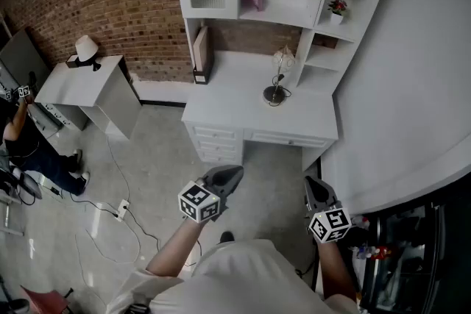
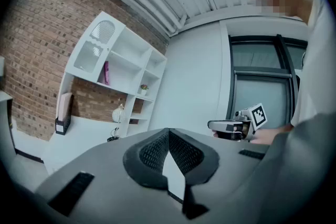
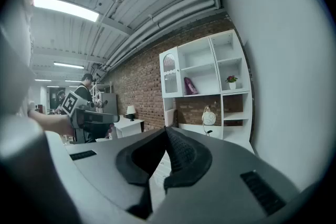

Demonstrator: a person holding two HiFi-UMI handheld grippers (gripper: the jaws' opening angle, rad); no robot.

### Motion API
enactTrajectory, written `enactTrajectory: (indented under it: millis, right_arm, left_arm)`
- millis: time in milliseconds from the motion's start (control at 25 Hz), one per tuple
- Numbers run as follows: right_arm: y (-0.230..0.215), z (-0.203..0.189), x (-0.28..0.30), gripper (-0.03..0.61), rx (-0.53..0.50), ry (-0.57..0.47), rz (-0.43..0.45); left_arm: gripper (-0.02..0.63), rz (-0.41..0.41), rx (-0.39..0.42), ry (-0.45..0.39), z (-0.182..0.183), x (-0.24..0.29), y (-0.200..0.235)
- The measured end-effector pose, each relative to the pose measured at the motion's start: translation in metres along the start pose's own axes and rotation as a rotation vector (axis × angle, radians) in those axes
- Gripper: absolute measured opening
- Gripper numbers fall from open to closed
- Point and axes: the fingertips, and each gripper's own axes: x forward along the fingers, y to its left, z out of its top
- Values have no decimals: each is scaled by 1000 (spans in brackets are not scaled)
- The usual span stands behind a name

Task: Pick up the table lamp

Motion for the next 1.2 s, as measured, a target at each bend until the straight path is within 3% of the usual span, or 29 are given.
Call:
enactTrajectory:
  millis: [400,760,1200]
  right_arm:
    - [5,6,6,11,-12,-6,20]
    - [6,5,15,14,10,-4,-21]
    - [14,7,31,121,20,-3,-48]
  left_arm:
    - [14,-1,-10,-8,6,0,5]
    - [15,-2,-30,-11,8,-5,15]
    - [107,1,-65,-4,7,-11,45]
